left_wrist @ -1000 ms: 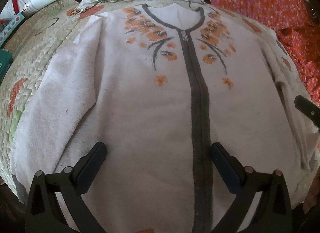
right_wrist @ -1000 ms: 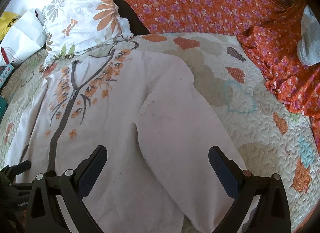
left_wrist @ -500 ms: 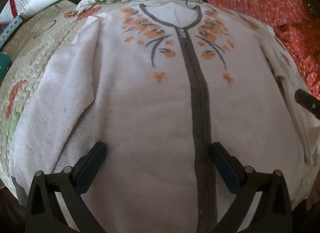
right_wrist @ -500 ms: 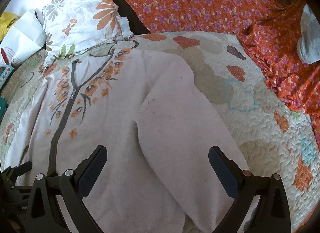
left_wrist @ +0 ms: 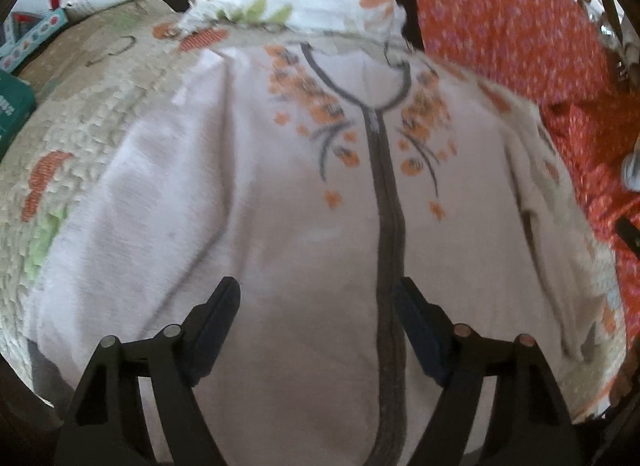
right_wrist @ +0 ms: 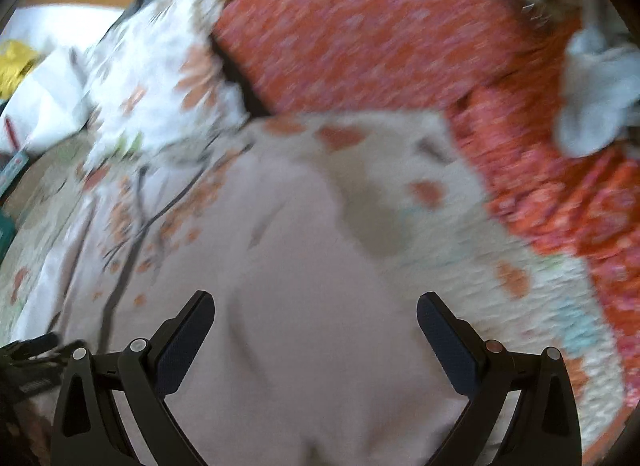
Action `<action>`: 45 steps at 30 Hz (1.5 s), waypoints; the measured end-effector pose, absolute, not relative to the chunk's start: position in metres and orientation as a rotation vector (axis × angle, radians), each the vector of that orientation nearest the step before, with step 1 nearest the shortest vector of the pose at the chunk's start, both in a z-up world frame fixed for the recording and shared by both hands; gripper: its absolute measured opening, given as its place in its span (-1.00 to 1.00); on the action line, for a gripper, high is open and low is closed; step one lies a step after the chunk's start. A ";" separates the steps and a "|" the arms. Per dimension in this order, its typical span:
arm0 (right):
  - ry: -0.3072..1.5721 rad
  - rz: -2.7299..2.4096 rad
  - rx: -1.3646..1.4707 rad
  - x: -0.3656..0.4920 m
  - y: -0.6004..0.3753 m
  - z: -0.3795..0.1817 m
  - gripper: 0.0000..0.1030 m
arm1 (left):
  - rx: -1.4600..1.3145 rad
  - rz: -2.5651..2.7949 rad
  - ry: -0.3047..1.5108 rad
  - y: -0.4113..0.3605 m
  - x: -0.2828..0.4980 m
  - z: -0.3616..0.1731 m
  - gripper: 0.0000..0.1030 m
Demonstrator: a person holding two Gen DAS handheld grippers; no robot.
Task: Fold small clothes
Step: 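Reach the right gripper to the grey sleeve cuff and grasp it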
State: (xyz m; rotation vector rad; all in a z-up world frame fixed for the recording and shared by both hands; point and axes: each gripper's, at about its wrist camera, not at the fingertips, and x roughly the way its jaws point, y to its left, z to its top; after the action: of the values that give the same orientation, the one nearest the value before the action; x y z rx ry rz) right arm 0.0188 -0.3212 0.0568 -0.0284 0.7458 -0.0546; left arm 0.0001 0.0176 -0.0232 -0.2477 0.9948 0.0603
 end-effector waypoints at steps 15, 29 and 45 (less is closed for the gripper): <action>1.050 -0.150 0.246 -0.016 -0.427 -0.025 0.35 | -0.278 0.071 0.940 0.041 -0.021 -0.007 0.53; 0.711 -0.791 0.088 -0.045 -0.483 0.041 0.46 | -0.435 0.319 0.846 0.161 -0.046 0.010 0.54; 0.910 -0.259 0.139 0.000 -0.364 -0.013 0.62 | -0.426 0.409 1.072 0.245 -0.076 -0.052 0.61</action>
State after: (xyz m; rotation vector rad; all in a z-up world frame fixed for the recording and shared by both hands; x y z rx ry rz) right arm 0.0001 -0.3642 -0.0129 0.1386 0.9100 -0.2588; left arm -0.0761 0.2447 -0.0518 -0.4261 1.0723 0.4087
